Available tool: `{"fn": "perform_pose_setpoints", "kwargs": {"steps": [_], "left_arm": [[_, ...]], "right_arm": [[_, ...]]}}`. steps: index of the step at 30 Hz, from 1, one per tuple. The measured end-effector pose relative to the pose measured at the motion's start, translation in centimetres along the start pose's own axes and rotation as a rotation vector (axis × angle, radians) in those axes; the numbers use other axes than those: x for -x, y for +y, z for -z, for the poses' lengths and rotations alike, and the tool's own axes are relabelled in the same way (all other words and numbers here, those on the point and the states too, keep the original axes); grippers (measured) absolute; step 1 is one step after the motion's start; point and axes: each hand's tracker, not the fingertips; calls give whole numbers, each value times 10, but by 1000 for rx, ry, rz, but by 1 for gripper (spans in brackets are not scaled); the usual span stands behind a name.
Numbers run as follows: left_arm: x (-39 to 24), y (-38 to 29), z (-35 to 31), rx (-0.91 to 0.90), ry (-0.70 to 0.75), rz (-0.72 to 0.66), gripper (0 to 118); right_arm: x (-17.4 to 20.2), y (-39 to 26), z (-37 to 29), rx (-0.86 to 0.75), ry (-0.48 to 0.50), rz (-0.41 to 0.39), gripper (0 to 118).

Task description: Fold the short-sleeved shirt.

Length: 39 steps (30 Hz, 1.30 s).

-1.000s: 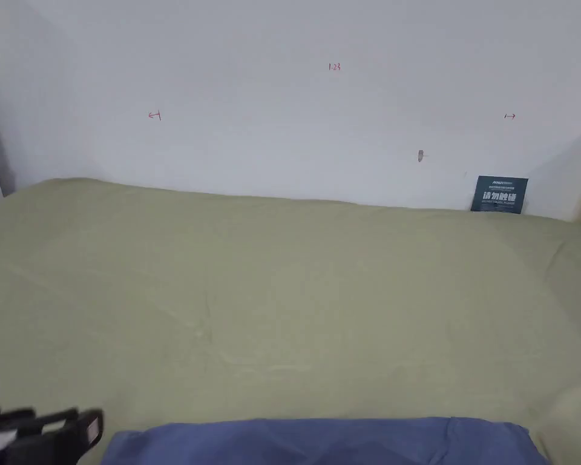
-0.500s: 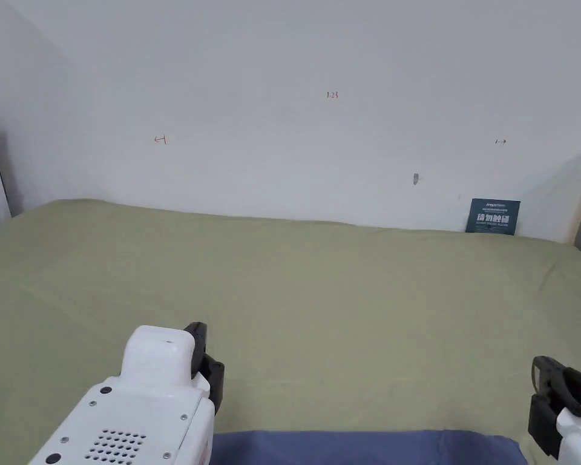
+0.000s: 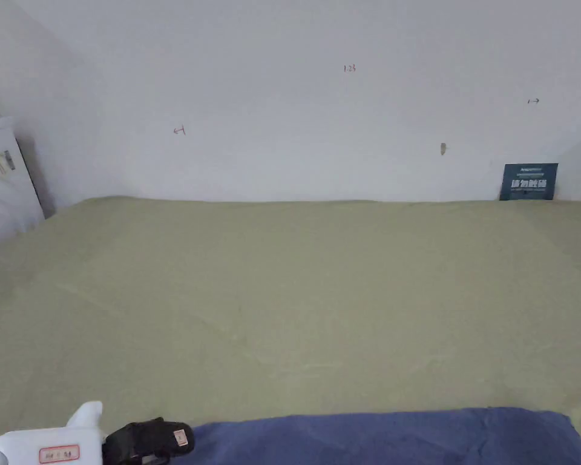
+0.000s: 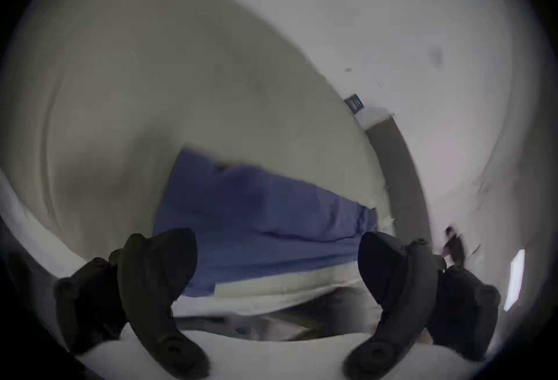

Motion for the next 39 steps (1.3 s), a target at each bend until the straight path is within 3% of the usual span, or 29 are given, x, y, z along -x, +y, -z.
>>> {"fn": "perform_pose_setpoints", "kwargs": {"steps": [4, 6, 10, 15, 16, 17, 18, 19, 21, 24, 25, 27, 31, 33, 39], "left_arm": [[32, -18, 4, -63, 29, -135, 111], [37, -28, 8, -91, -53, -173, 111], [17, -39, 14, -112, -84, -193, 110], [-3, -48, 18, -123, -14, -145, 104], [-8, -49, 19, -126, 5, -142, 87], [16, -33, 14, -122, 63, -127, 41], [14, -33, 14, -127, 140, -106, 12], [17, -31, 18, -137, 190, -95, 12], [1, -45, 33, -138, 91, -165, 12], [-14, -39, 27, -113, 130, -108, 12], [23, -18, 27, -112, 141, -99, 12], [15, -9, 20, -143, 138, -76, 12], [-65, -13, 8, -206, 2, 74, 12], [-84, -3, 7, -198, -2, 222, 12], [-190, -34, 59, -60, -139, 542, 12]], "right_arm": [[0, 2, 3, 19, 9, -11, 0], [2, 5, 3, 21, 18, -4, 0], [3, 3, 9, 34, 34, 11, 0], [5, -1, 11, 46, 64, 33, 0], [5, -1, 11, 46, 64, 35, 0], [6, -2, 12, 47, 64, 39, 0], [7, -3, 11, 50, 65, 44, 0], [8, -4, 12, 53, 68, 54, 0], [7, -6, 12, 60, 75, 65, 0], [5, -8, 7, 68, 75, 52, 0], [3, -8, 6, 67, 70, 49, 0], [-1, -7, 1, 69, 60, 50, 0], [-12, -4, -5, 61, 34, 62, 0], [-19, -2, -7, 52, 22, 68, 0], [-32, 6, -14, 29, -9, 88, 0]]}}
